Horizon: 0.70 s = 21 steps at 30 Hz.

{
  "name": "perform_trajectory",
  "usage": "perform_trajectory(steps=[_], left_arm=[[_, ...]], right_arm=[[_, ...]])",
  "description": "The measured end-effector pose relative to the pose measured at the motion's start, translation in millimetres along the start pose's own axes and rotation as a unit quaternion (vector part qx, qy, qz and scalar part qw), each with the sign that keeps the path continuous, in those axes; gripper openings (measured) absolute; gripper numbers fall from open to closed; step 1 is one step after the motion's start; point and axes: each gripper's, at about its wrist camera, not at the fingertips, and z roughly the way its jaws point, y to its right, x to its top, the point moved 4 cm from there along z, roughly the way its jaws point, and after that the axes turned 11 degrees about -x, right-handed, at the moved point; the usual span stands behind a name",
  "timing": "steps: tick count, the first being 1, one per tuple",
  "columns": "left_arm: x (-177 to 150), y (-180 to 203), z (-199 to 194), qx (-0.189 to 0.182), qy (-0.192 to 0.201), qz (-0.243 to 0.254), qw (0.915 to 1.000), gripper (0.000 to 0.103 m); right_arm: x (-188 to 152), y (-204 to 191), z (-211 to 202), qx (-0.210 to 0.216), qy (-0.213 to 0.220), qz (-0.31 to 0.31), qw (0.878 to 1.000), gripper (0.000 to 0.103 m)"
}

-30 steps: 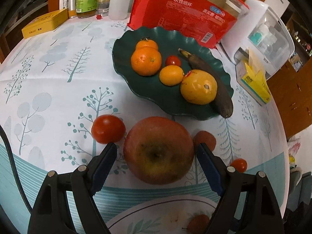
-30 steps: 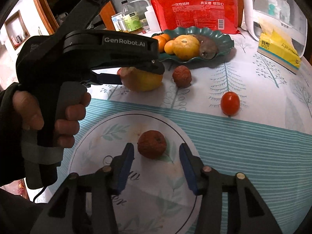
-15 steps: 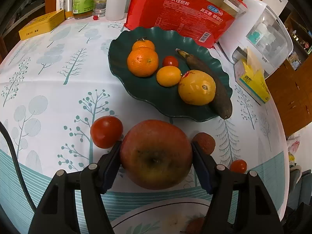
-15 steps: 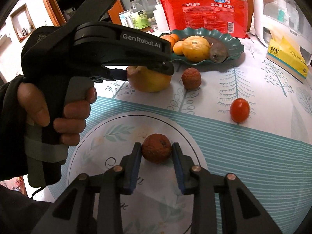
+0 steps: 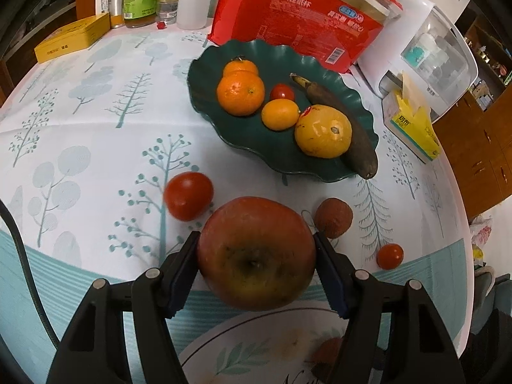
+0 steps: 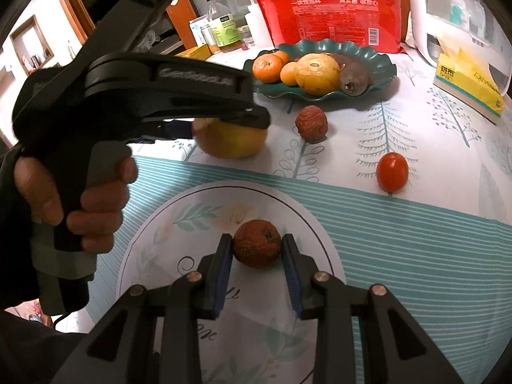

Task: Organize fruits
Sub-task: 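Carry apple and lychee onto the green plate and open both tools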

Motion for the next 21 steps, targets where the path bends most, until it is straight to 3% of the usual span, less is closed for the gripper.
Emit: perform_trajectory(steps=[10,21], left_arm=[[17.0,-8.3,-43.8,0.017,0.039,0.011,0.9990,0.067],[63.3,-30.1,-67.4,0.042,0.089,0.015,0.9950,0.067]], right_arm=[[22.1,12.6,-10.6,-0.020,0.022,-0.001,1.000,0.031],[81.1,48.9,-13.4,-0.064,0.067,0.017,0.996,0.031]])
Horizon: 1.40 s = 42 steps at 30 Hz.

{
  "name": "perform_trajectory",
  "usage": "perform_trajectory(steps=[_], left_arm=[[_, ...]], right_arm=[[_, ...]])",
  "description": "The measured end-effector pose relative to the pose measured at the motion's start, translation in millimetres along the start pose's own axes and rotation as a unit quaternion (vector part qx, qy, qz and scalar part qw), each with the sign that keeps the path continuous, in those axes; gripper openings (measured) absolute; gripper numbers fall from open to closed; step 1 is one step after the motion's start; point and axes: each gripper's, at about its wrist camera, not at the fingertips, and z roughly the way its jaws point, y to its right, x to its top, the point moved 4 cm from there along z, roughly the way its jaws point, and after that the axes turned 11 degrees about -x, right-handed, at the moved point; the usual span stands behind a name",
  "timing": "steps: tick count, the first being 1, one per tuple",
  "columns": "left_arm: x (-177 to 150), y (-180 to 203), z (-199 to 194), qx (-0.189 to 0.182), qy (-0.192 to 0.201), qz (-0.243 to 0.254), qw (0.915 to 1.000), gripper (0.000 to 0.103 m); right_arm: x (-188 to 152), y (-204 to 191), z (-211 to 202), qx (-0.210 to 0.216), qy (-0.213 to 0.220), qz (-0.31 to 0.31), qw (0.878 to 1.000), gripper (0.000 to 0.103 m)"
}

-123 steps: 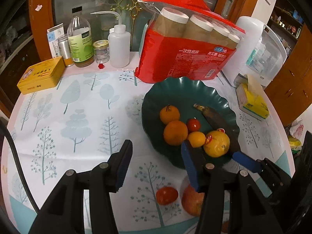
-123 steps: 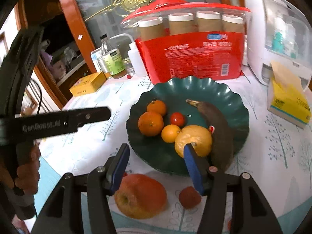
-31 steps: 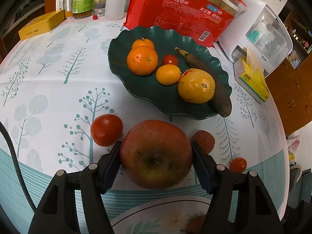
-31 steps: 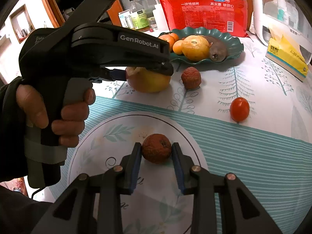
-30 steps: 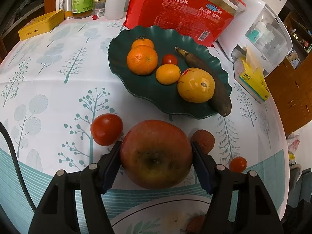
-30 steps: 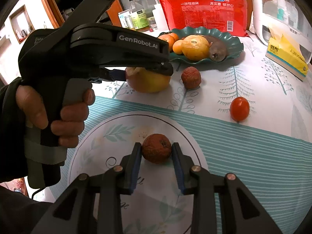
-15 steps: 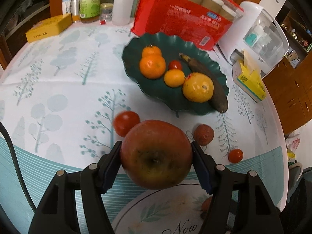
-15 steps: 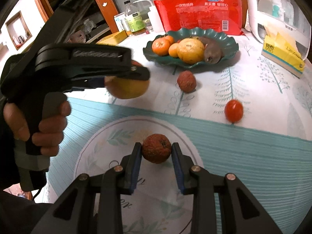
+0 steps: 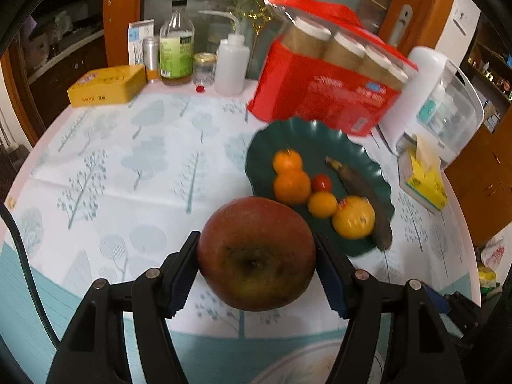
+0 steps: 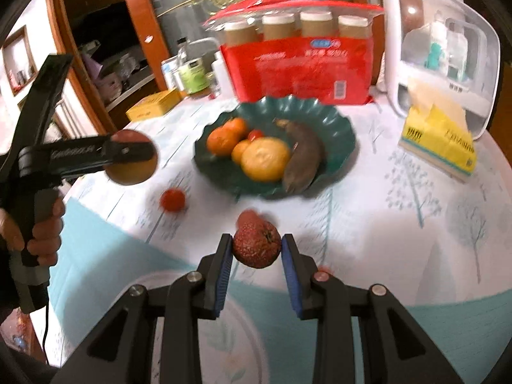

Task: Organize fruits
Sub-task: 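Carry apple and lychee onto the green plate and open both tools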

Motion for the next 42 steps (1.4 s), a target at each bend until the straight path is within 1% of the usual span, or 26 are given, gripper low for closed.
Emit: perform_trajectory(steps=[4,7,11,19,21,26,31,34,36,42], left_arm=[[21.2,-5.3,4.9,0.000,0.011,0.001,0.9999,0.067],[36.6,-4.8,9.9,0.004,0.020,0.012,0.9997,0.067],[56.2,-2.0,18.1,-0.001,0.031,0.022,0.9993,0.067],[88.6,16.2,43.4,-0.012,0.045,0.050,0.9976,0.067],[92.8,21.9,54.9,-0.016,0.039,0.060,0.9973,0.067],[95.2,31.9,78.2,-0.026,0.023,0.064,0.9973,0.067],[93.4,40.7,99.9,-0.038,0.008,0.067,0.9970,0.067],[92.1,45.9,111.5,-0.041,-0.004,0.073,0.9965,0.067],[90.6,48.2,118.9,-0.041,-0.008,0.075,0.9963,0.067],[86.3,50.7,135.5,-0.039,-0.026,0.072,0.9963,0.067]], right_arm=[[21.2,11.4,8.5,-0.015,0.012,0.015,1.000,0.031],[36.8,20.3,15.4,-0.025,0.021,0.027,0.999,0.031],[53.7,28.1,25.5,-0.033,0.030,0.032,0.998,0.031],[77.8,41.7,55.9,-0.044,0.030,0.043,0.998,0.031],[80.5,44.9,62.7,-0.052,0.026,0.048,0.997,0.031],[82.2,50.8,80.0,-0.057,0.021,0.052,0.997,0.031],[82.4,54.1,91.9,-0.049,0.013,0.055,0.997,0.031],[81.4,53.0,96.5,-0.042,0.009,0.055,0.998,0.032],[81.2,52.6,97.5,-0.041,0.014,0.054,0.998,0.032],[80.8,53.9,100.1,-0.036,0.016,0.056,0.998,0.032]])
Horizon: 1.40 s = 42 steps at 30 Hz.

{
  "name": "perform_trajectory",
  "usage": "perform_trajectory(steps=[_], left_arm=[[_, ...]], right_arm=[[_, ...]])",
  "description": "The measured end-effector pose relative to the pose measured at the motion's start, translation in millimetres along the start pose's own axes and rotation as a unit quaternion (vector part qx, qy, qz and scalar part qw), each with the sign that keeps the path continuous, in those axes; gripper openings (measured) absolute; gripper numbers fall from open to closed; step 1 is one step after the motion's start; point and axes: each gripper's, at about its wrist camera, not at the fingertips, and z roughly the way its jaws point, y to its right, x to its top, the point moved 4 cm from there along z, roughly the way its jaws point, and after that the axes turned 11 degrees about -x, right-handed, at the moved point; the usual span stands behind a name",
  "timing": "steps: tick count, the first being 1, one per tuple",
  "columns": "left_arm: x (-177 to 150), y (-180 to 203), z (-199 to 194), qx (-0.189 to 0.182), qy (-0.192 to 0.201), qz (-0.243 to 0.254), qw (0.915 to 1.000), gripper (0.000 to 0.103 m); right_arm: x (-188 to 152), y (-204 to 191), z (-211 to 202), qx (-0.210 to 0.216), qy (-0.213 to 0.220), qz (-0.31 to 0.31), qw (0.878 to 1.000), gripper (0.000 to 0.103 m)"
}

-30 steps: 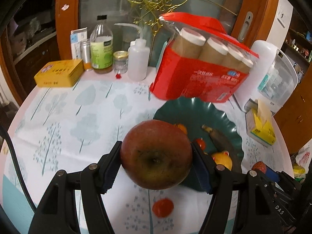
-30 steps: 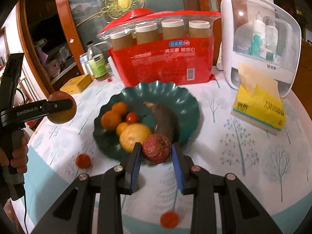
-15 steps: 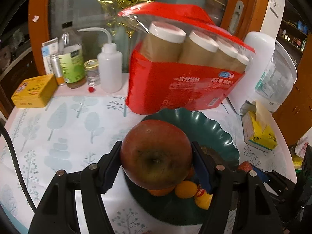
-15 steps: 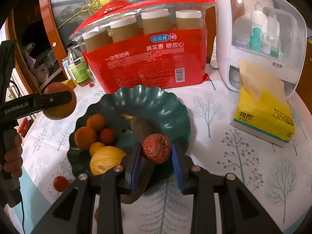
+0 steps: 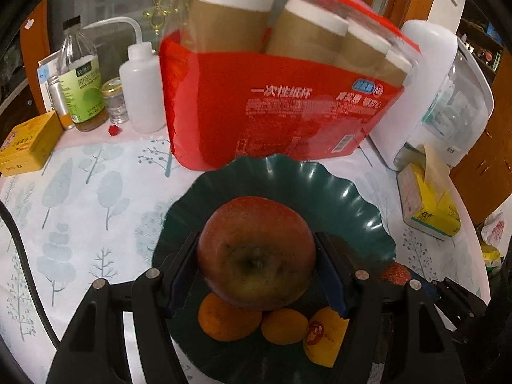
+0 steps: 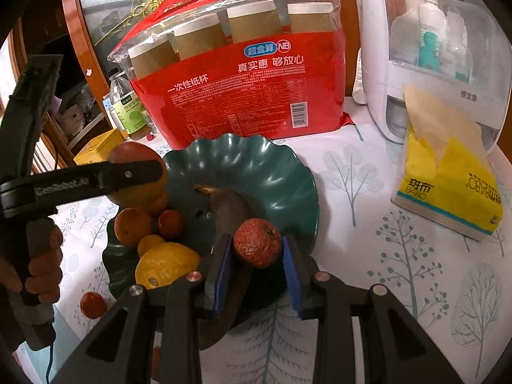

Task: Organize fruits
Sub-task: 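Carry apple and lychee onto the green plate and open both tools, then move both open tools toward the two red tomatoes on the cloth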

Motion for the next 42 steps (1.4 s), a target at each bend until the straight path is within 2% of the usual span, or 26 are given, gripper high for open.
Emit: perform_trajectory(steps=[2,4,7,13,20,31,42], left_arm=[[-1.2,0.2,1.5,-0.003,0.002,0.003,1.0000,0.067],[0.2,4.1,-3.3,-0.013,0.018,0.011,0.9997,0.068],[3.2,6.6,-7.6,-0.011,0.021,0.017,0.9996,0.071],[0.3,-1.4,-20.0,-0.004,0.024,0.001,0.9997,0.072],[-11.5,-10.0,-42.8,-0.006,0.016,-0.015,0.9997,0.072],[-37.2,-5.7,-93.8,-0.002,0.020,-0.015,0.9997,0.072],[-73.3,-2.2,-131.6,0.015,-0.001,-0.024,0.9996,0.072]], right_arm=[[0.1,-0.7,0.0,-0.001,0.001,-0.003,1.000,0.034],[-0.1,-0.8,-0.1,-0.009,0.002,-0.008,1.000,0.043],[-0.2,2.6,0.6,-0.015,0.000,-0.001,1.000,0.046],[1.0,1.1,-2.7,-0.010,-0.005,0.005,1.000,0.060],[5.3,-0.6,-24.4,-0.013,0.010,0.007,1.000,0.062],[1.9,9.6,-65.2,-0.019,0.018,0.031,0.999,0.065],[-25.5,21.0,-97.5,-0.020,-0.039,0.075,0.996,0.066]])
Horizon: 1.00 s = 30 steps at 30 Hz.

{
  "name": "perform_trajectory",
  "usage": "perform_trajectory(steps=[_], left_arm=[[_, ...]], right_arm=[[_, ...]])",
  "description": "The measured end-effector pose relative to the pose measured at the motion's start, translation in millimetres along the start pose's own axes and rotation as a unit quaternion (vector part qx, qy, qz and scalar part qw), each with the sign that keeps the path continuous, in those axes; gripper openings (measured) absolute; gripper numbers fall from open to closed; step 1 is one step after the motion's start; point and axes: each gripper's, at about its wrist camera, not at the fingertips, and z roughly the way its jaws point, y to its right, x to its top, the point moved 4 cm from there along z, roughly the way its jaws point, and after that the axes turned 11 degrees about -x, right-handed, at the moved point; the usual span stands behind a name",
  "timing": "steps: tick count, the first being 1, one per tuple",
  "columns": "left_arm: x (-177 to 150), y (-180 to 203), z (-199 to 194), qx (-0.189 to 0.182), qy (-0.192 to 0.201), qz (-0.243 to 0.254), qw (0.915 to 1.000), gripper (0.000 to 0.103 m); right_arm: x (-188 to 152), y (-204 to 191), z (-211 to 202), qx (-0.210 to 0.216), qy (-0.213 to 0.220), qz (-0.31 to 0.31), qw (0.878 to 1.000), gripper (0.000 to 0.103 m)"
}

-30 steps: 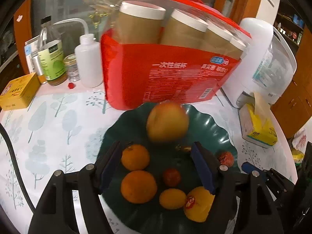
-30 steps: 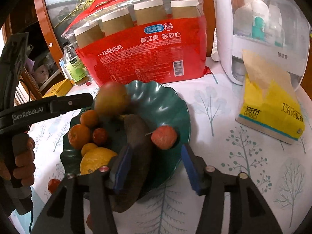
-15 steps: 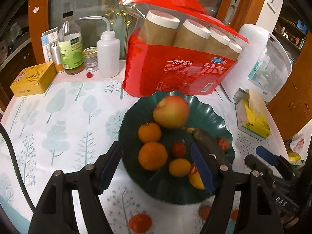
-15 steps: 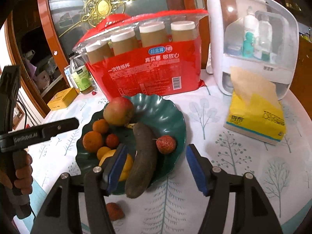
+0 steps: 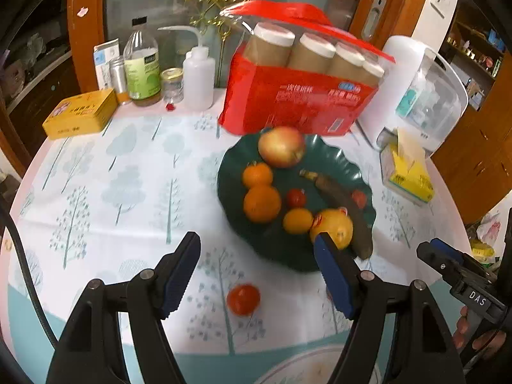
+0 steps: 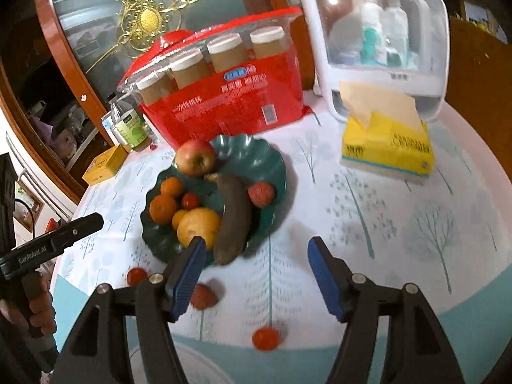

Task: Organize fruits
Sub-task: 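Move both open tools toward the two red tomatoes on the cloth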

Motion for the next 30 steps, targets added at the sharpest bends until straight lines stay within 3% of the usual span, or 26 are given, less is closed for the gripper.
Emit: perform_trajectory(steps=[5,16,26,30], left_arm=[[-20.5,-6.1,-4.8,0.005,-0.016,-0.008,0.9998,0.072],[-51.0,-21.3,6.9,0.006,-0.048,-0.022,0.9986,0.072],[-68.5,-29.2,36.7,0.003,-0.074,-0.026,0.9969,0.072],[-72.5,-29.0,46.3,-0.002,-0.078,-0.027,0.9966,0.072]], right_arm=[[-22.9,4.0,-0.6,0.002,-0.040,0.017,0.999,0.066],[-63.4,7.0,4.4,-0.009,-0.083,0.026,0.996,0.066],[-94.9,-1.5,11.9,-0.022,-0.100,-0.005,0.995,0.066],[-103.0,-6.0,15.1,-0.021,-0.100,-0.022,0.995,0.059]])
